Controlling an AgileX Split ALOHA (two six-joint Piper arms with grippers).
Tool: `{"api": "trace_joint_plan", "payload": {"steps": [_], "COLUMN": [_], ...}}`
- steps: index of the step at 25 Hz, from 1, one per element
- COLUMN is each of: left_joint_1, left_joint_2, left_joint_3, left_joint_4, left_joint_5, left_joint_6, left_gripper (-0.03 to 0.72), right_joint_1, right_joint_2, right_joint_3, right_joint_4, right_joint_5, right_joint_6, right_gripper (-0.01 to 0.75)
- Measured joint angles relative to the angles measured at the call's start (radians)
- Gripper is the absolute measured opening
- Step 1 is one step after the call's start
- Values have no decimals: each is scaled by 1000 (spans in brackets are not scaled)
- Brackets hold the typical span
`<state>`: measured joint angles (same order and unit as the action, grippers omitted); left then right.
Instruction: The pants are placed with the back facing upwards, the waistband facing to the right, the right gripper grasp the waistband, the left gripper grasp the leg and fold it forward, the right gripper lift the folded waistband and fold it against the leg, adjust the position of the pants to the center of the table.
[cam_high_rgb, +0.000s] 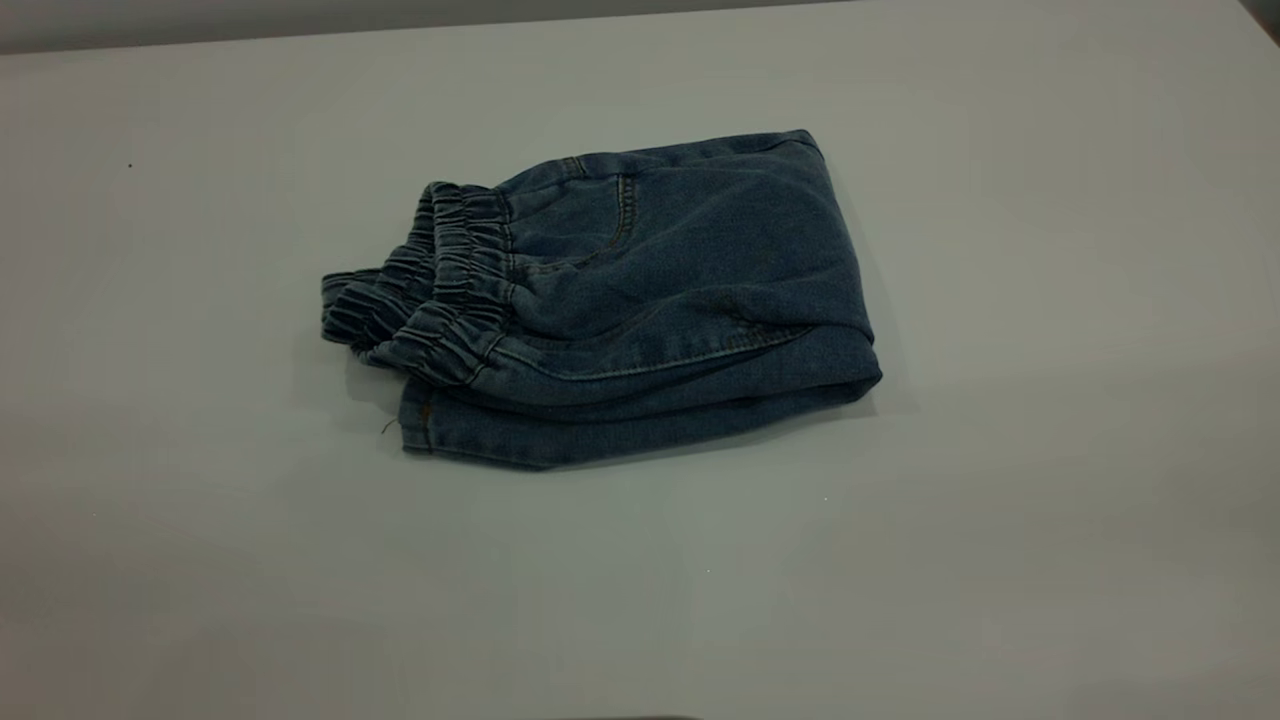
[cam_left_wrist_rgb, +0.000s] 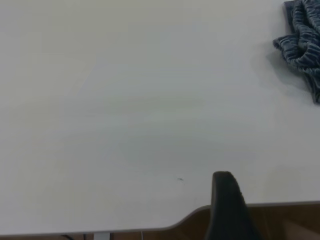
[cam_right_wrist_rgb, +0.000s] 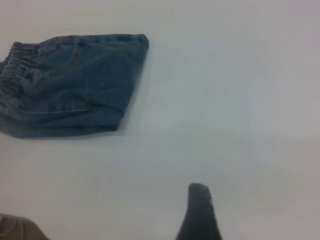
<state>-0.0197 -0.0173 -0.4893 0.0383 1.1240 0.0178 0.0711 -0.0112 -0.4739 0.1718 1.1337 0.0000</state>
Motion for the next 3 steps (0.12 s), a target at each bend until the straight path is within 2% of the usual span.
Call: {"api": "trace_joint_plan", "payload": {"steps": [3], "left_joint_1": [0], "left_joint_2": [0], "left_joint_3": [0], "left_joint_4": [0], "left_joint_5": [0], "left_joint_6": [0], "left_gripper": [391], "right_joint_1": [0], "right_joint_2": [0], "right_joint_3": [0], "right_joint_4": [0], "right_joint_5": [0], "right_joint_6": [0], "right_gripper": [468]}}
